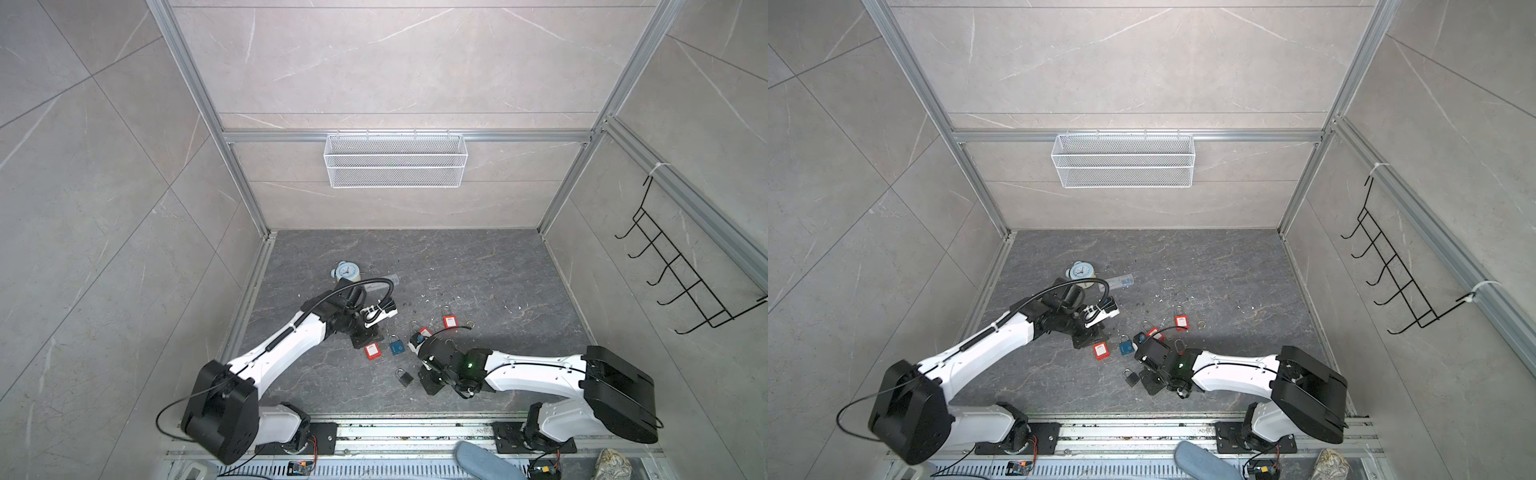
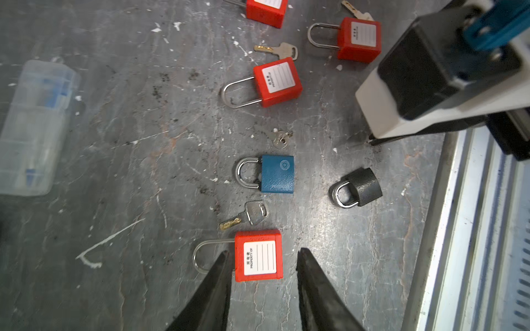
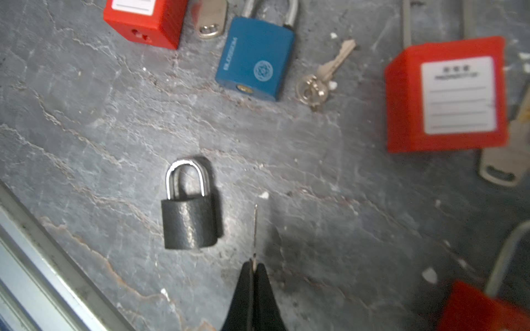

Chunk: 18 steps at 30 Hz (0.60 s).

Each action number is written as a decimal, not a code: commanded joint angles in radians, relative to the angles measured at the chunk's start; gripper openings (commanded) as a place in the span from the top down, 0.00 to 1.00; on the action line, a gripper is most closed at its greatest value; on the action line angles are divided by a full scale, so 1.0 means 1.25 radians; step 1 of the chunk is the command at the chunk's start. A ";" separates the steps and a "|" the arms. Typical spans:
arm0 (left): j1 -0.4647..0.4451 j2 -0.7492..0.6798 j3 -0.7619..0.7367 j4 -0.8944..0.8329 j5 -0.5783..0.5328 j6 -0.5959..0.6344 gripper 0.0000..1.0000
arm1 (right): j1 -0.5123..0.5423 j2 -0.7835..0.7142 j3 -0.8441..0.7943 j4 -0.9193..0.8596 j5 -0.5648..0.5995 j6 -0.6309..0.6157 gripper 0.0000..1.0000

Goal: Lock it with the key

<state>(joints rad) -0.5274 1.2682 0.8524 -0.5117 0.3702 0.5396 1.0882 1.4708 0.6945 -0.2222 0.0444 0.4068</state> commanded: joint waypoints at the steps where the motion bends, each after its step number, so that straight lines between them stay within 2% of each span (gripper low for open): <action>1: 0.016 -0.072 -0.054 0.139 -0.044 -0.092 0.58 | 0.004 0.035 0.024 0.010 -0.024 -0.014 0.95; 5: 0.027 -0.134 -0.102 0.168 -0.076 -0.131 0.58 | 0.007 0.046 0.035 -0.008 -0.018 -0.010 0.85; 8: 0.038 -0.182 -0.133 0.199 -0.110 -0.166 0.54 | 0.008 0.022 0.039 -0.014 -0.008 -0.010 0.65; 9: 0.043 -0.198 -0.142 0.211 -0.121 -0.180 0.50 | 0.008 0.009 0.041 -0.014 -0.005 -0.011 0.60; 10: 0.050 -0.216 -0.154 0.230 -0.136 -0.200 0.38 | 0.008 -0.008 0.046 -0.014 -0.001 -0.014 0.55; 12: 0.061 -0.257 -0.178 0.267 -0.170 -0.236 0.01 | 0.008 -0.038 0.065 -0.021 0.009 -0.033 0.51; 15: 0.085 -0.316 -0.221 0.330 -0.230 -0.284 0.00 | 0.008 -0.076 0.103 -0.043 0.051 -0.073 0.46; 18: 0.126 -0.356 -0.260 0.380 -0.359 -0.352 0.00 | 0.002 -0.110 0.138 -0.082 0.174 -0.142 0.28</action>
<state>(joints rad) -0.4057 0.8577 0.5510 -0.1581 0.0891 0.2180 1.0939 1.3792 0.8200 -0.2699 0.1215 0.3122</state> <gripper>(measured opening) 0.995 0.695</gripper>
